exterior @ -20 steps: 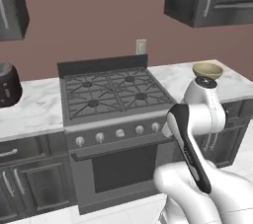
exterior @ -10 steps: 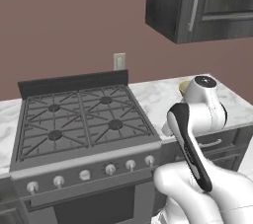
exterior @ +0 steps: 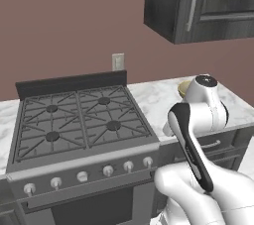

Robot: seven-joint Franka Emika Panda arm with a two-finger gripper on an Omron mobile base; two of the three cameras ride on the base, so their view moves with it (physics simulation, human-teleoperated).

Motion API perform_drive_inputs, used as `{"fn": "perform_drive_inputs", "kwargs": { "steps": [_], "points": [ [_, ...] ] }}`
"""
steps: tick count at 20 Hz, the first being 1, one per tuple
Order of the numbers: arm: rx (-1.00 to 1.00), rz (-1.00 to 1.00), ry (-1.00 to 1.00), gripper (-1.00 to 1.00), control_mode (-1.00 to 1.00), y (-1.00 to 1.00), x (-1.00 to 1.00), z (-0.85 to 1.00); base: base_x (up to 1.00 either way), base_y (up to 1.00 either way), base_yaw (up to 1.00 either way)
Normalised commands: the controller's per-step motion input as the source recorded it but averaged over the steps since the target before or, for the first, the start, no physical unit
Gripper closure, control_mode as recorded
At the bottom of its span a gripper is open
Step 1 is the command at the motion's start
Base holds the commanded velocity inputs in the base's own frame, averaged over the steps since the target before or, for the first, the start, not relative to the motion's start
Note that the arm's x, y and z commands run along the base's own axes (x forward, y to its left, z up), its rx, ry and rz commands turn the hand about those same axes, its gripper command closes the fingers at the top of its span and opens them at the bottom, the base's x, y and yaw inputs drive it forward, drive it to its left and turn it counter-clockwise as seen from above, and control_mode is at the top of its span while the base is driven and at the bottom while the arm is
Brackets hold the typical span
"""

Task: Pick the cup and bowl from the counter and place them on the counter next to the sink.

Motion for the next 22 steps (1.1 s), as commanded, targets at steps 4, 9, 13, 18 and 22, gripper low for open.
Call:
{"fn": "perform_drive_inputs", "kwargs": {
  "steps": [4,9,13,18,22],
  "points": [
    [0.00,0.00,0.00,-1.00,1.00,0.00,0.00,0.00,0.00,0.00,0.00],
    [0.00,0.00,0.00,-1.00,1.00,0.00,0.00,0.00,0.00,0.00,0.00],
    [0.00,0.00,0.00,-1.00,1.00,0.00,0.00,0.00,0.00,0.00,0.00],
    [0.00,0.00,0.00,-1.00,1.00,0.00,0.00,0.00,0.00,0.00,0.00],
    [0.00,0.00,0.00,-1.00,-1.00,0.00,0.00,0.00,0.00,0.00,0.00]
  ]
}}
